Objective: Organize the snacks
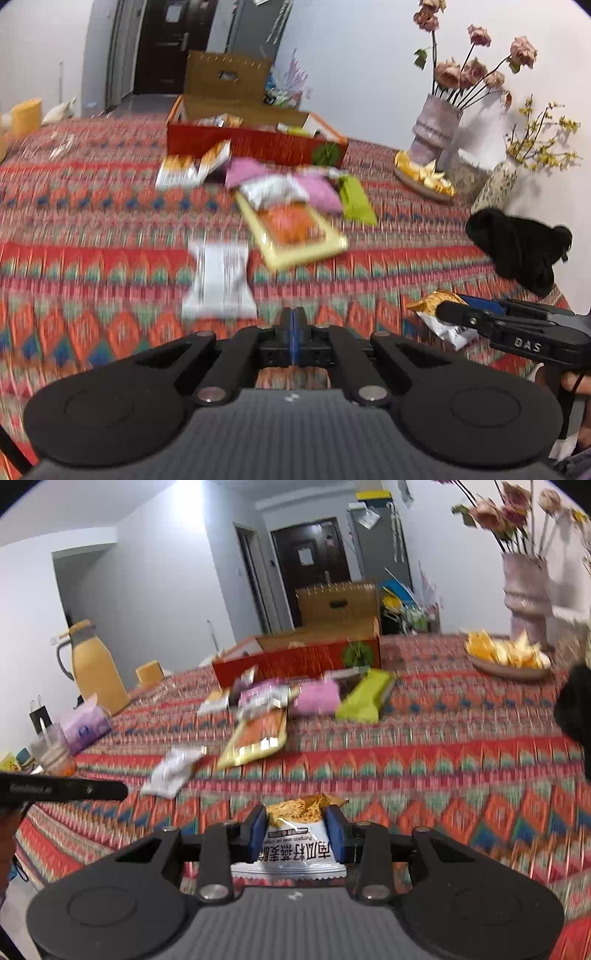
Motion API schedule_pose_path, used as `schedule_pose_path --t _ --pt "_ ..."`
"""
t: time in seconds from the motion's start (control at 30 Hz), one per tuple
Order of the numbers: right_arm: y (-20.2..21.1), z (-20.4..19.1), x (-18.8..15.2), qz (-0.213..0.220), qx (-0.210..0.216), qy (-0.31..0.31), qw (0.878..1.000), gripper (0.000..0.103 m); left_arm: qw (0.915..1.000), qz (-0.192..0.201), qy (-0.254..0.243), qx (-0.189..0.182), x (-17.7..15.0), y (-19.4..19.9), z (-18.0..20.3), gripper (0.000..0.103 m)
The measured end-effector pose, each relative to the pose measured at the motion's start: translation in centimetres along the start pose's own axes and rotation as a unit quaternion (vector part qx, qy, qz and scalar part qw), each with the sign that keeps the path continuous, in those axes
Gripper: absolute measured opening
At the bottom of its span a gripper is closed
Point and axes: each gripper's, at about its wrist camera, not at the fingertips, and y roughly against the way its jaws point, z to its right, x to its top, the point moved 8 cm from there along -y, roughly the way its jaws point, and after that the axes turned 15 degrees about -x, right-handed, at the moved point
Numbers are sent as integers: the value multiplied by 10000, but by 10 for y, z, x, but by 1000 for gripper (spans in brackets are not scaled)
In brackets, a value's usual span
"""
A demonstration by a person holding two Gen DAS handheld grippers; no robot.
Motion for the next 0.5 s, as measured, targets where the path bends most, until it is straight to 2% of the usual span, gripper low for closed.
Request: schedule_pose_path --t 0.13,0.27,0.5 --pt "-13 3 46 145 219 205 9994 34 9995 -32 -171 -270 54 -18 -9 1" --pt "-40 7 102 147 466 289 9984 34 9983 -262 -253 -453 114 -57 -27 1" --pt "-132 0 200 -150 705 296 9970 34 9974 -483 -7 -541 220 -138 -79 1"
